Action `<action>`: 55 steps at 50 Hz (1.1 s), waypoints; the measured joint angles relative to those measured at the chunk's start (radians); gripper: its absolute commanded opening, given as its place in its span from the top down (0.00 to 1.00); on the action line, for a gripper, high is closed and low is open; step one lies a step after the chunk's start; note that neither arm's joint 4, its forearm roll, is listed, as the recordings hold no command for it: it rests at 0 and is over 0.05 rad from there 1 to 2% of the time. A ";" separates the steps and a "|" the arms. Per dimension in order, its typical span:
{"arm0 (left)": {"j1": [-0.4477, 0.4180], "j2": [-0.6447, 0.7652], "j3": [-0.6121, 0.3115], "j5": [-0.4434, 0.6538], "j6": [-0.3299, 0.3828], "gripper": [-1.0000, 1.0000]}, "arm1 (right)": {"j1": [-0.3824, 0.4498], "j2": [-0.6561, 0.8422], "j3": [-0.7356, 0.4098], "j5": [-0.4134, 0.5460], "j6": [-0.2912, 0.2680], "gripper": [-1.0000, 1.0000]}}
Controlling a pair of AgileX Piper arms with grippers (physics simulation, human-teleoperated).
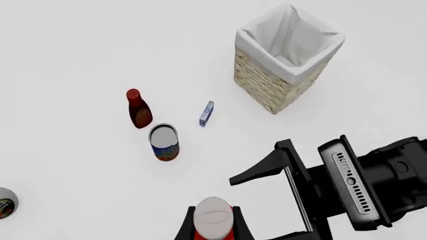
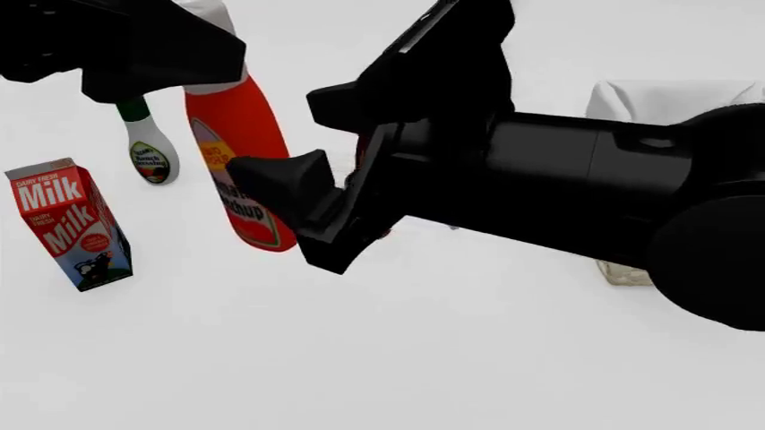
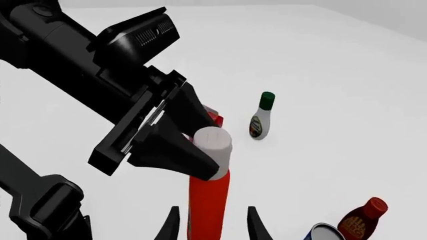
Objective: Pick the ketchup and place it in the basket.
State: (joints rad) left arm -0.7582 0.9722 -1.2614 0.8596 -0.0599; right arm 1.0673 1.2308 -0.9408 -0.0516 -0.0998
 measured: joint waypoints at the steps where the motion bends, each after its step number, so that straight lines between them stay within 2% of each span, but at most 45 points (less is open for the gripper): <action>1: -0.001 0.000 -0.001 0.000 0.000 1.00 | 0.000 0.002 0.000 -0.002 0.002 0.00; 54: -0.042 -0.008 -0.040 0.036 -0.032 1.00 | 0.014 0.109 -0.011 -0.090 0.058 0.00; 55: -0.043 -0.009 -0.040 0.037 -0.033 1.00 | 0.015 0.110 -0.011 -0.091 0.059 1.00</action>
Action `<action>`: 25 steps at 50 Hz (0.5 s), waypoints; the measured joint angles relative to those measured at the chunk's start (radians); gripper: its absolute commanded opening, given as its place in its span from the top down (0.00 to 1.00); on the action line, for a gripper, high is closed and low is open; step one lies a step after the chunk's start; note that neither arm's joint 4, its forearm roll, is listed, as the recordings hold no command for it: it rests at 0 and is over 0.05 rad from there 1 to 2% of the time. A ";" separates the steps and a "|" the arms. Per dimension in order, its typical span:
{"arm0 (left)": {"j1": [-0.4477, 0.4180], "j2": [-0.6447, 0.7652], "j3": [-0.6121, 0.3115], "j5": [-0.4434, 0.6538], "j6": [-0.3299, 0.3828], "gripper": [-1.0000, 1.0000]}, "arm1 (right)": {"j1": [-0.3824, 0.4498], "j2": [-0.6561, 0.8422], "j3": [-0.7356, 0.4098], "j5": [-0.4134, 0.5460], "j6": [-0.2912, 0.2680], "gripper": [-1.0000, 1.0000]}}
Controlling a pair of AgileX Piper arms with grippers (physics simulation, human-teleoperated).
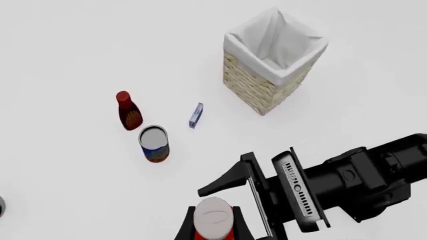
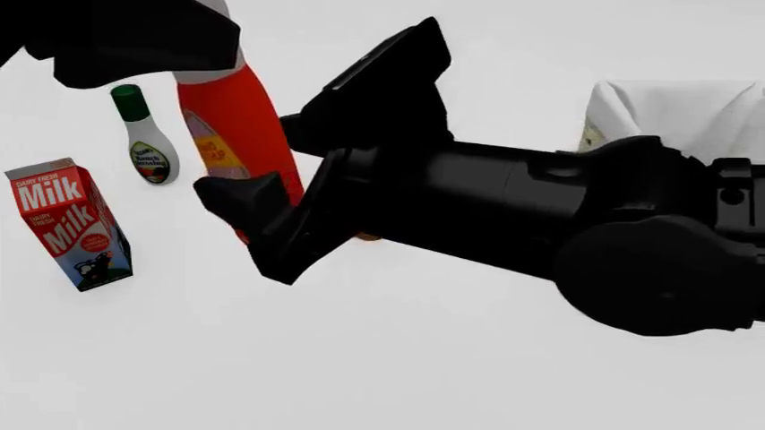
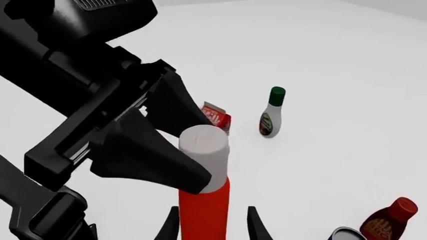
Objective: Pick the ketchup and place it in the basket.
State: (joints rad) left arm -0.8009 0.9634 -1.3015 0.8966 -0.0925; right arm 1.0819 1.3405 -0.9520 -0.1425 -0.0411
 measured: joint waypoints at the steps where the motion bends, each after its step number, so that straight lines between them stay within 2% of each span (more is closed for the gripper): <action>1: 0.000 0.000 -0.002 -0.001 -0.001 1.00 | 0.003 0.002 0.001 -0.001 0.004 1.00; 24: -0.013 -0.003 0.006 -0.002 -0.023 1.00 | 0.010 -0.005 0.014 -0.006 0.010 1.00; 25: -0.014 -0.003 0.006 -0.002 -0.024 0.00 | 0.010 -0.006 0.014 -0.005 0.010 1.00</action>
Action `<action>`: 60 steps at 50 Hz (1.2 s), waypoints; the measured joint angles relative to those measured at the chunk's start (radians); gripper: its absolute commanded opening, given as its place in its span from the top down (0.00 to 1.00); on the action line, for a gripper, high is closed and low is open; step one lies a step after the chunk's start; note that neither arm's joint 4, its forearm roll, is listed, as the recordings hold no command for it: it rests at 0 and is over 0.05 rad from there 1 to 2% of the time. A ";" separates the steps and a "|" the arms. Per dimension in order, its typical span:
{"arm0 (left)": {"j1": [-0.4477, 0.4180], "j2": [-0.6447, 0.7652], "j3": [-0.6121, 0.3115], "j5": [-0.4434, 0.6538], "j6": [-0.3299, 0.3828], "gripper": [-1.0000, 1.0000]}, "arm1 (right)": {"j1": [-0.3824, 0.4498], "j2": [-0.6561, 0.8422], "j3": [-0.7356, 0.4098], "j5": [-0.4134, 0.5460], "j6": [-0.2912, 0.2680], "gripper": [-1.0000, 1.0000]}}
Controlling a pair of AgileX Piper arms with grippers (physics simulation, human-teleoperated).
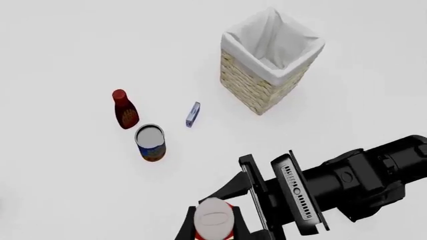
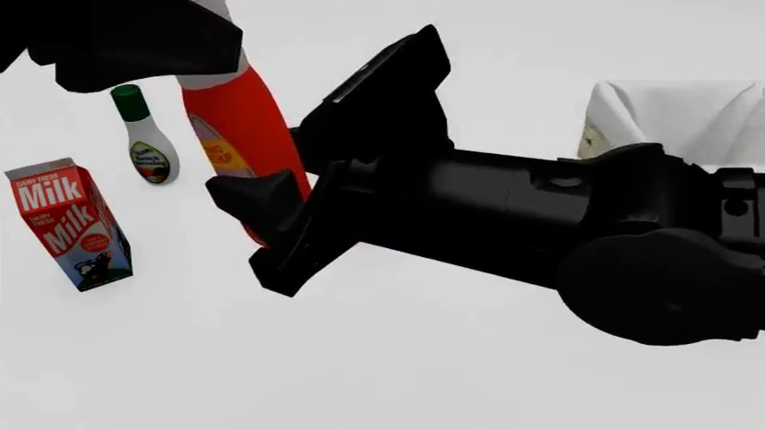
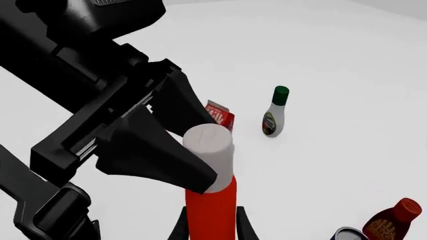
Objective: Pick the ketchup and place it in the basket.
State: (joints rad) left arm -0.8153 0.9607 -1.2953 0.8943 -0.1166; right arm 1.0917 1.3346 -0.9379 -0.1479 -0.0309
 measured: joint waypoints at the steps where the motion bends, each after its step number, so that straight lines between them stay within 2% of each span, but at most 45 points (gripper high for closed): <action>1: -0.001 -0.001 0.000 0.000 0.001 0.00 | -0.001 -0.001 0.001 0.001 -0.001 1.00; 24: -0.002 -0.010 -0.037 0.004 0.002 0.00 | -0.013 -0.013 0.016 0.003 -0.006 1.00; 43: 0.037 -0.037 -0.098 0.038 -0.002 0.00 | -0.038 -0.023 0.044 -0.012 0.000 1.00; 53: 0.094 -0.084 -0.062 0.018 0.002 0.00 | -0.059 -0.048 0.051 0.001 -0.002 1.00; 60: 0.153 -0.135 -0.004 -0.020 0.008 0.00 | -0.078 -0.071 0.054 0.013 -0.002 1.00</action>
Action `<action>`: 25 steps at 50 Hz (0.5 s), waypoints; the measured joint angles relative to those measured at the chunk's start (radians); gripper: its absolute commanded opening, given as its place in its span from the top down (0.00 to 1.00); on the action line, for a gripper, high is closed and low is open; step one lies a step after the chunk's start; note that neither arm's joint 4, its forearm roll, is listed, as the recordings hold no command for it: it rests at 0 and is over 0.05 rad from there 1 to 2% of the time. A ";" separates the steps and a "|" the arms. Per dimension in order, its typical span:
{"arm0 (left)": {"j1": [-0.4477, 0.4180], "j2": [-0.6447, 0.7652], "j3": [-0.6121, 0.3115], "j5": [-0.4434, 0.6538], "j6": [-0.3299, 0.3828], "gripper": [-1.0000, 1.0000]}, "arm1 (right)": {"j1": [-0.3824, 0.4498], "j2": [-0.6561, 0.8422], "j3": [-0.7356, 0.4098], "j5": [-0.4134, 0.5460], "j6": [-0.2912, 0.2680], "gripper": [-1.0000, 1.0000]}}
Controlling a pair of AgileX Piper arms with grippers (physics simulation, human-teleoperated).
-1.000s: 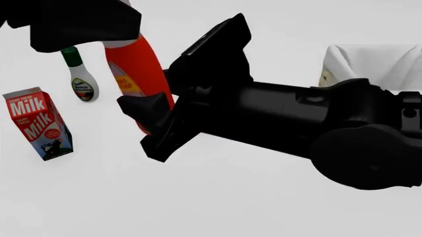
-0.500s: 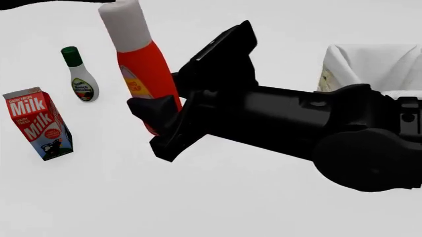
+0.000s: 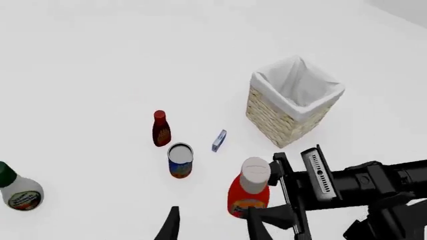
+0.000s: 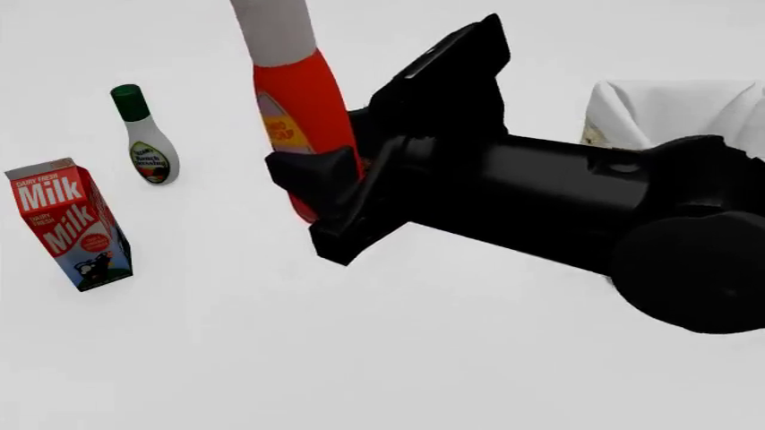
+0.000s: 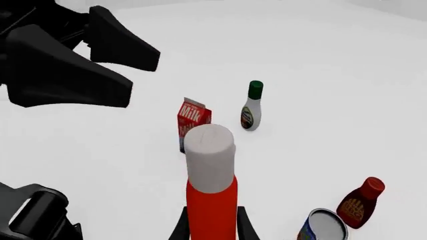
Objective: Pick the ketchup and place it in the basket.
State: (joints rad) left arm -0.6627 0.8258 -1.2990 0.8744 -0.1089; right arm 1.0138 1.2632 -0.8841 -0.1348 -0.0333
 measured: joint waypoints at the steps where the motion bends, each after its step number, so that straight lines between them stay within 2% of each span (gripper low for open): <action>1: 0.008 -0.007 0.009 -0.006 -0.001 0.00 | -0.003 -0.003 0.000 0.002 0.000 1.00; 25: 0.218 -0.225 0.318 -0.212 0.023 0.00 | -0.081 -0.097 0.021 0.022 0.008 1.00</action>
State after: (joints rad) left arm -0.4444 0.6007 -0.9805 0.6626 -0.0858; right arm 0.9325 1.1662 -0.8634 -0.1132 -0.0252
